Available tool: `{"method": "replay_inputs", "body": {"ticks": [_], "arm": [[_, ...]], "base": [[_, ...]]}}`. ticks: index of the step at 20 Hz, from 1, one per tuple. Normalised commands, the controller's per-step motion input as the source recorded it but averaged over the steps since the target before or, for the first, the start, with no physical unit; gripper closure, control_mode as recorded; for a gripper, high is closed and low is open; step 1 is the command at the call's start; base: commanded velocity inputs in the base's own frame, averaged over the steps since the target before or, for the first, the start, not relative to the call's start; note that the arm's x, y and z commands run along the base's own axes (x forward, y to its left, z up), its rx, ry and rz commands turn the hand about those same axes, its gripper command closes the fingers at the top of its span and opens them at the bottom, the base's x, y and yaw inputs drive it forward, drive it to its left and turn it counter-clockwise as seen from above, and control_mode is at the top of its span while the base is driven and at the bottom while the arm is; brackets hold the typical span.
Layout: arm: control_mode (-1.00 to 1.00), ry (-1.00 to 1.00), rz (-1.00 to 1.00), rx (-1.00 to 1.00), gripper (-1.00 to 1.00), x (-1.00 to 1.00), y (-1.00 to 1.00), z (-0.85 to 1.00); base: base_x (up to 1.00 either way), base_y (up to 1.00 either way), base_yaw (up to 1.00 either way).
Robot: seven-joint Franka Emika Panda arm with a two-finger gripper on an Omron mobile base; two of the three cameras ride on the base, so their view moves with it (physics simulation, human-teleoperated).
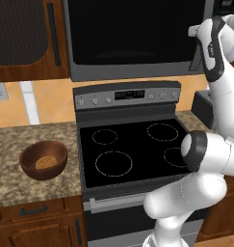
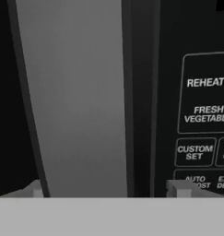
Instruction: Open the microwave, place the bowl with waffle inside the microwave, then close the microwave door and turn it on.
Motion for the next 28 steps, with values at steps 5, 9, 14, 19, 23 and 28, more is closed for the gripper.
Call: {"method": "replay_inputs", "body": {"ticks": [5,9,14,19,23,28], "arm": [[-1.0,0.0,0.05,0.01,1.0,0.25,0.5,-0.07],[-1.0,0.0,0.11,0.0,1.0,-0.14,0.22,0.0],[-1.0,0.0,0.13,0.0,1.0,-0.91,0.07,0.0],[-1.0,0.0,0.12,0.0,1.0,-1.0,0.13,0.0],[-1.0,-0.01,0.12,0.0,1.0,-1.0,0.28,-0.13],[-1.0,-0.06,0.11,0.01,1.0,-1.0,0.25,-0.19]], "base": [[0.0,0.0,0.0],[0.0,0.0,0.0],[0.0,0.0,0.0],[0.0,0.0,0.0],[0.0,0.0,0.0],[0.0,0.0,0.0]]}}
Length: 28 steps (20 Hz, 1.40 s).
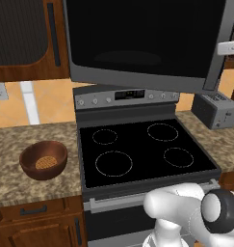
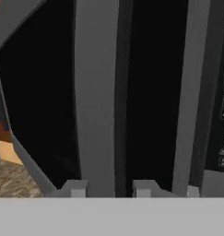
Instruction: Open the microwave, place the bowl with waffle inside the microwave, then close the microwave door and turn it on.
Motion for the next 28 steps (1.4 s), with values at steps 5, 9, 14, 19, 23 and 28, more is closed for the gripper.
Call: {"method": "replay_inputs", "body": {"ticks": [5,9,14,19,23,28], "arm": [[-1.0,-0.04,0.11,0.05,1.0,-1.0,0.15,-0.03],[-1.0,0.0,0.08,0.04,-1.0,-0.99,0.14,-0.03],[-1.0,-0.01,0.01,0.25,-1.0,-0.51,-0.8,0.0],[-1.0,0.07,0.01,0.28,-1.0,0.12,-1.0,-0.25],[-1.0,0.29,0.06,0.08,-1.0,0.48,-0.34,-0.67],[-1.0,0.43,0.01,0.0,-1.0,0.71,0.06,-0.22]], "base": [[0.0,0.0,0.0],[0.0,0.0,0.0],[0.0,0.0,0.0],[0.0,0.0,0.0],[0.0,0.0,0.0],[0.0,0.0,0.0]]}}
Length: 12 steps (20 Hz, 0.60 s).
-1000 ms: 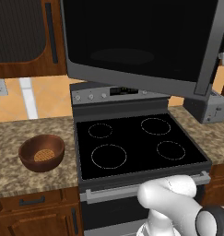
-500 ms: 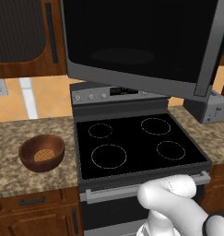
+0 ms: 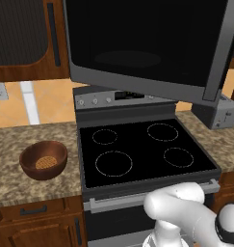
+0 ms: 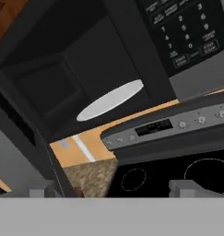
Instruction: Open the microwave, place the bowl with waffle inside the microwave, then close the microwave door and turn it on.
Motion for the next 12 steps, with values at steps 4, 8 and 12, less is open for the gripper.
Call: {"method": "replay_inputs", "body": {"ticks": [4,8,12], "arm": [[-1.0,0.22,0.0,0.04,-1.0,0.19,0.08,-0.18],[-1.0,0.24,0.03,0.17,-1.0,0.83,0.11,-0.01],[-1.0,0.12,0.16,0.27,-1.0,0.91,-0.03,-0.11]], "base": [[0.0,0.0,0.0],[0.0,0.0,0.0],[0.0,0.0,0.0]]}}
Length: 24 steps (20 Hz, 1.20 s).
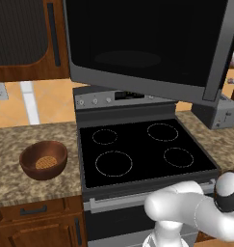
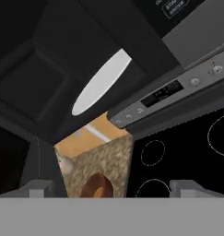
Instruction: Open the microwave, place the bowl with waffle inside the microwave, then close the microwave door and turn it on.
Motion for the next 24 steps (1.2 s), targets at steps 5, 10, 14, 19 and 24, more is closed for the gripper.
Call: {"method": "replay_inputs", "body": {"ticks": [5,10,14,19,24], "arm": [[-1.0,0.04,0.23,0.26,-1.0,0.62,-0.09,-0.07],[-1.0,0.09,0.17,0.16,-1.0,0.35,0.01,0.0],[-1.0,0.0,0.11,0.04,-1.0,-0.65,0.23,0.01],[-1.0,0.04,0.09,0.0,-1.0,-0.75,0.61,0.03],[-1.0,0.09,0.09,0.09,-1.0,0.2,0.18,0.0]], "base": [[0.0,0.0,0.0],[0.0,0.0,0.0],[0.0,0.0,0.0],[0.0,0.0,0.0],[0.0,0.0,0.0]]}}
